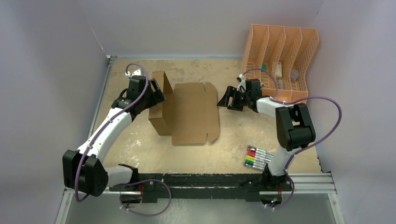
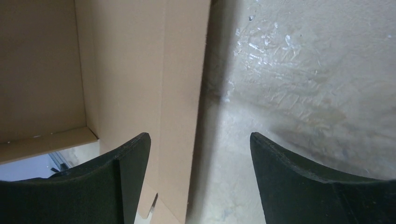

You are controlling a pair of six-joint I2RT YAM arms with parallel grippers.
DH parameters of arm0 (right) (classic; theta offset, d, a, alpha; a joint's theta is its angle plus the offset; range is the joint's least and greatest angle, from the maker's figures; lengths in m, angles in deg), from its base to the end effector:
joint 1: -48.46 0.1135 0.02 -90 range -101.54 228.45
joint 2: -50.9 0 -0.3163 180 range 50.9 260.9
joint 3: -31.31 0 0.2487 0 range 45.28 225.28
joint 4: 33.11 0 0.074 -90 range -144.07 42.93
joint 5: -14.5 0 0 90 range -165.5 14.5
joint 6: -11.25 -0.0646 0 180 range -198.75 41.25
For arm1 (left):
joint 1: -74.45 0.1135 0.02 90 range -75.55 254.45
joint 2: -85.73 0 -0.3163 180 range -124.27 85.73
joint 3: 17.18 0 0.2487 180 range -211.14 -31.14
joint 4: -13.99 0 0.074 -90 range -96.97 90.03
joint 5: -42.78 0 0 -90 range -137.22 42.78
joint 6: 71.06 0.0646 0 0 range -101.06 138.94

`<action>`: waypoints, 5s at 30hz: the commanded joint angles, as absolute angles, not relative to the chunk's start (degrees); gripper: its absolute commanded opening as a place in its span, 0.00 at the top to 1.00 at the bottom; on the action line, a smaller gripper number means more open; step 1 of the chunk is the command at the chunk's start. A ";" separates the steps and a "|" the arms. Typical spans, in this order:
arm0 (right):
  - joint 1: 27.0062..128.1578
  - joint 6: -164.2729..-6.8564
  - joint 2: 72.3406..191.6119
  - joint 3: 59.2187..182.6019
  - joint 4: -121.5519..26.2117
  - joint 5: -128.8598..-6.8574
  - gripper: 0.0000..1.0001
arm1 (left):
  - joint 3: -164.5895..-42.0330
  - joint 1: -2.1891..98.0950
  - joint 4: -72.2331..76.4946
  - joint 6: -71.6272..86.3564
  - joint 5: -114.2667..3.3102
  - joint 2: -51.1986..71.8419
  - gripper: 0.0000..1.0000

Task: Fold the paper box

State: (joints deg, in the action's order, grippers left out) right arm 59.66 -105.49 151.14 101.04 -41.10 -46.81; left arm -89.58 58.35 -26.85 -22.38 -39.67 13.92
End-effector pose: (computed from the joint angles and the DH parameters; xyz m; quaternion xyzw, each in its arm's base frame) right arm 0.3793 0.1067 0.2172 0.0113 0.8792 0.3479 0.3255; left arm 0.2669 -0.0682 0.3274 -0.2247 0.8774 -0.1492 0.3968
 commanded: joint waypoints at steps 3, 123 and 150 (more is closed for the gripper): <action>61.13 -110.45 155.69 102.05 -30.38 -41.71 0.22 | -88.55 60.75 -24.27 -23.16 -44.03 14.59 0.28; 53.47 -60.07 143.80 124.56 -45.02 -46.14 0.20 | -123.15 74.45 9.48 17.31 -100.44 -26.33 0.30; 59.51 -69.69 144.95 123.17 -41.19 -63.09 1.00 | -114.11 66.63 10.35 5.39 -78.64 -17.82 0.92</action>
State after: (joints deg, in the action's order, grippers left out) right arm 56.44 -65.95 149.02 124.91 -45.23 -52.36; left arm -115.72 69.52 9.50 9.40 -89.78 -24.01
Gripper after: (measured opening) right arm 0.012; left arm 0.079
